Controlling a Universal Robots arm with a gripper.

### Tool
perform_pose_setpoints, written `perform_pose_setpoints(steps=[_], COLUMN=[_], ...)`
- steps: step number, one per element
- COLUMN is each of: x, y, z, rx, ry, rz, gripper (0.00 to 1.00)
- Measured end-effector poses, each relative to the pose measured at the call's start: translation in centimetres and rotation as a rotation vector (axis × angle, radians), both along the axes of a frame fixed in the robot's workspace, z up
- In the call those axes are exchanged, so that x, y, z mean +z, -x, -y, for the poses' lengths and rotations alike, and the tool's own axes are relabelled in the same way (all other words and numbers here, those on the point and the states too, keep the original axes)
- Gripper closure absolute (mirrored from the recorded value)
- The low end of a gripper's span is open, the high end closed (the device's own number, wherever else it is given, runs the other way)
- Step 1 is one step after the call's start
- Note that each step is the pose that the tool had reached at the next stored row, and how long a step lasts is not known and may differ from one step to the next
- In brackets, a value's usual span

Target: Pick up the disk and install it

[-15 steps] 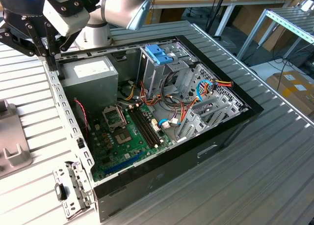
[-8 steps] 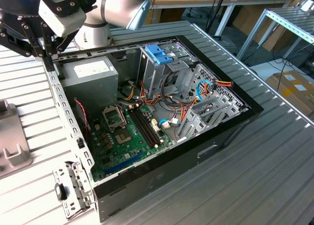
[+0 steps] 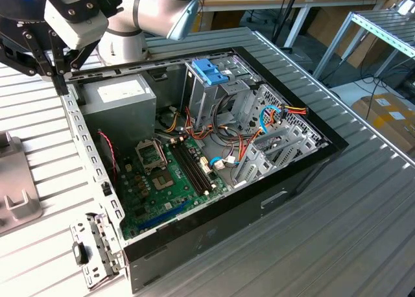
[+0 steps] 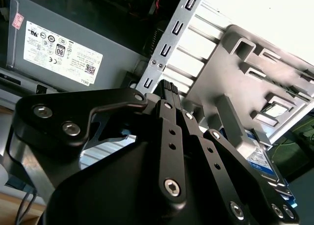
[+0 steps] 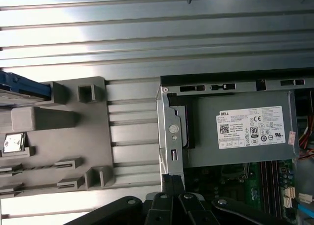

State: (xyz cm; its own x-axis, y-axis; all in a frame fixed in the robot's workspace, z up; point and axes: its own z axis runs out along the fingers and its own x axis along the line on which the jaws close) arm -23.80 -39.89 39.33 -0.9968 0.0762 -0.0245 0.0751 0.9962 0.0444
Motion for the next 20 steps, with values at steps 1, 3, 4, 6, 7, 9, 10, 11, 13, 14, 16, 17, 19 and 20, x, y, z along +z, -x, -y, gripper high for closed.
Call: perform_pose_setpoints(steps=[1, 3, 4, 6, 7, 9, 10, 11, 13, 14, 16, 17, 19, 20], x=[0.0, 0.0, 0.0, -0.01, -0.01, -0.01, -0.01, -0.01, -0.02, -0.01, -0.02, -0.02, -0.02, -0.02], y=[0.11, 0.25, 0.54, 0.76, 0.81, 0.91, 0.96, 1.01, 1.1, 1.15, 1.22, 1.27, 1.36, 1.44], z=[0.0, 0.0, 0.0, 0.0, 0.0, 0.0, 0.0, 0.0, 0.0, 0.0, -0.01, 0.0, -0.01, -0.01], rx=[0.0, 0.0, 0.0, 0.0, 0.0, 0.0, 0.0, 0.0, 0.0, 0.0, 0.0, 0.0, 0.0, 0.0], ry=[0.0, 0.0, 0.0, 0.0, 0.0, 0.0, 0.0, 0.0, -0.0001, 0.0, -0.0001, 0.0, 0.0, 0.0], rz=[0.0, 0.0, 0.0, 0.0, 0.0, 0.0, 0.0, 0.0, 0.0, 0.0, 0.0001, -0.0001, 0.0, 0.0], gripper=[0.89, 0.89, 0.89, 0.89, 0.89, 0.89, 0.89, 0.89, 0.89, 0.89, 0.89, 0.89, 0.89, 0.89])
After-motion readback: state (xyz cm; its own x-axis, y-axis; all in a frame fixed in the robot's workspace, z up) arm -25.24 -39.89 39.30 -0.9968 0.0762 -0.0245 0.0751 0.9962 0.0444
